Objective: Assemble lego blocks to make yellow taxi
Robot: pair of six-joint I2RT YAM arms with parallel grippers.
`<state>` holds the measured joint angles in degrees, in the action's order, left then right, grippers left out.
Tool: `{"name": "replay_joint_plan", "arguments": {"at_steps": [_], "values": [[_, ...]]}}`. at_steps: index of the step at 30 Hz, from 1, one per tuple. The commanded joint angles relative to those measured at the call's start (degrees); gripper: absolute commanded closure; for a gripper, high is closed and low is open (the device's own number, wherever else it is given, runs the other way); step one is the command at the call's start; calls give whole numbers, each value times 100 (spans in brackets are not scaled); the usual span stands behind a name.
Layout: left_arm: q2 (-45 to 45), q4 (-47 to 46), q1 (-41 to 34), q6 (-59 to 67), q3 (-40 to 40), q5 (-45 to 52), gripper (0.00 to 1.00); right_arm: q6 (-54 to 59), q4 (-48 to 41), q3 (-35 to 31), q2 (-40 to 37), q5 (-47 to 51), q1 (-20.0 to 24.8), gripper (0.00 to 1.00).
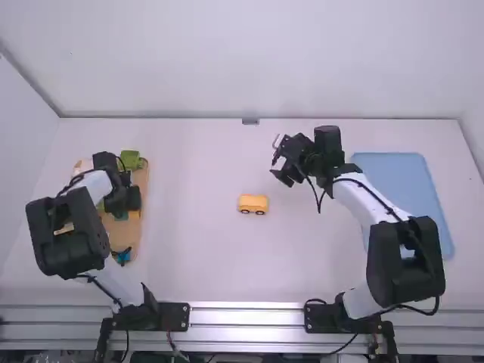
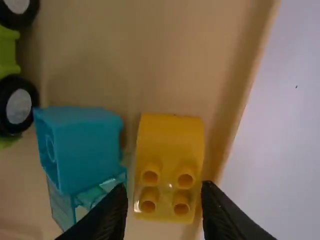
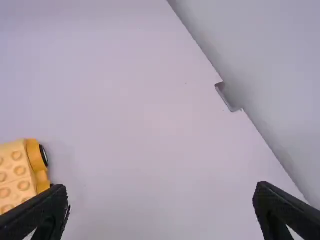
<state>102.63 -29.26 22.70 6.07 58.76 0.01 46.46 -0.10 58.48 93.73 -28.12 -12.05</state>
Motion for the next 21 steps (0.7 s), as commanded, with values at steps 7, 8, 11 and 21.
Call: {"name": "replay_joint_plan", "arguments": {"at_steps": [7,8,11,21], "values": [[-31,487,-26,85,-343,57,59,-61,11,33,-74,-28,-33,2],[-31,540,-7,83,-376,61,59,-61,11,33,-74,-31,-33,1],[-31,673,20,-24,-431,59,59,-61,15,33,-74,-33,-33,1],[-31,1049,9,-68,-706,63,60,-61,11,33,-74,-31,-33,1]]}}
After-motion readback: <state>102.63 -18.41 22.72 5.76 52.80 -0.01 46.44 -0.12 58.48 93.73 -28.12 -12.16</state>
